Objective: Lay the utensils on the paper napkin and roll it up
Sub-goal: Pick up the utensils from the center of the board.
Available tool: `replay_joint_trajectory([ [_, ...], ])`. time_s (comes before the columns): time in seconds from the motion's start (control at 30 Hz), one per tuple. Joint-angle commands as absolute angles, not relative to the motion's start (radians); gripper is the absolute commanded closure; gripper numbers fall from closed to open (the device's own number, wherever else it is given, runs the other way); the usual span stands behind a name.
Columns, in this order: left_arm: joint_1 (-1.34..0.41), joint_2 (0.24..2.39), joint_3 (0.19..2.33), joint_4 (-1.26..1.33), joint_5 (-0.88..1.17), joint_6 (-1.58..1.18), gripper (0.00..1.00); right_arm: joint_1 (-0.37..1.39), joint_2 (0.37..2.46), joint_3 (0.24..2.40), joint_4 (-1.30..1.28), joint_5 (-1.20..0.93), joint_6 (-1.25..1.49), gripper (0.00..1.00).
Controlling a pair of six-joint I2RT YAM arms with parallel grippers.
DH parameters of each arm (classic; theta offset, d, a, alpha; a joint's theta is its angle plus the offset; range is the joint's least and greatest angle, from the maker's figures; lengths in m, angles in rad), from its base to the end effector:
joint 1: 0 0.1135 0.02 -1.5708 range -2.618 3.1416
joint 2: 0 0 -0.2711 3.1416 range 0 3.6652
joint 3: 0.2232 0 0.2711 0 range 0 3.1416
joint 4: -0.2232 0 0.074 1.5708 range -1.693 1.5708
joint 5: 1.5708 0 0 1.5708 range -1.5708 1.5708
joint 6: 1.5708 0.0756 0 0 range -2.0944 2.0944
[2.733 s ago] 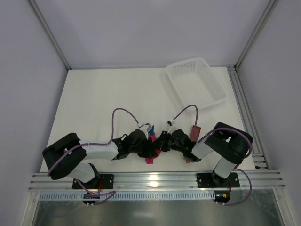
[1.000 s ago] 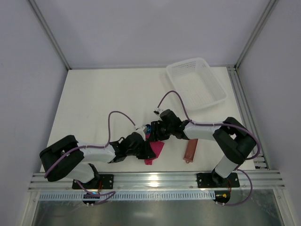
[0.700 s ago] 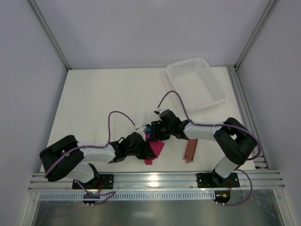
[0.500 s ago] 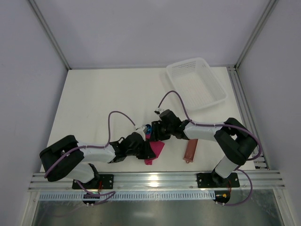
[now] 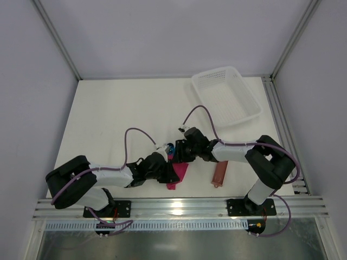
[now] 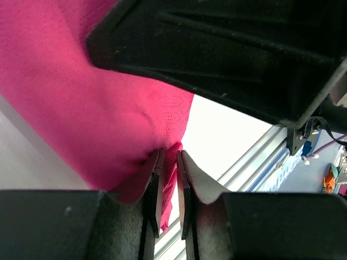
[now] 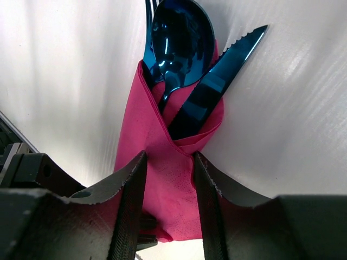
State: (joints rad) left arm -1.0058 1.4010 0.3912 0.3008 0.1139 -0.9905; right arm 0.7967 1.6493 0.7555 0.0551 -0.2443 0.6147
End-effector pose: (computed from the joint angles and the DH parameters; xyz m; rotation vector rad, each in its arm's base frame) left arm 0.1420 -0.2401 0.0917 0.0867 2.5592 -1.0681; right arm 0.2331 0.2646 0.1057 -0.3575 2.5736 0.8878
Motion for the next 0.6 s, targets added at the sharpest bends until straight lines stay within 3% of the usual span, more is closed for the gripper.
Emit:
replay_joint_trajectory([
  [0.0,-1.011,1.397,0.370,0.242,0.075,-0.980,0.80,0.818,1.703,0.721,0.023,-0.227,0.627,0.57],
  [0.2,-1.011,1.410,0.374,0.241,0.075,-0.979,0.80,0.821,1.721,0.712,0.032,-0.187,0.641,0.62],
  [0.4,-1.011,1.402,0.376,0.233,0.069,-0.982,0.80,0.821,1.721,0.670,0.135,-0.204,0.644,0.80],
  [0.5,-1.011,1.390,0.376,0.216,0.057,-0.986,0.80,0.821,1.697,0.647,0.182,-0.196,0.653,0.96],
  [0.57,-1.011,1.379,0.376,0.200,0.048,-0.992,0.80,0.819,1.683,0.623,0.225,-0.190,0.658,0.96],
])
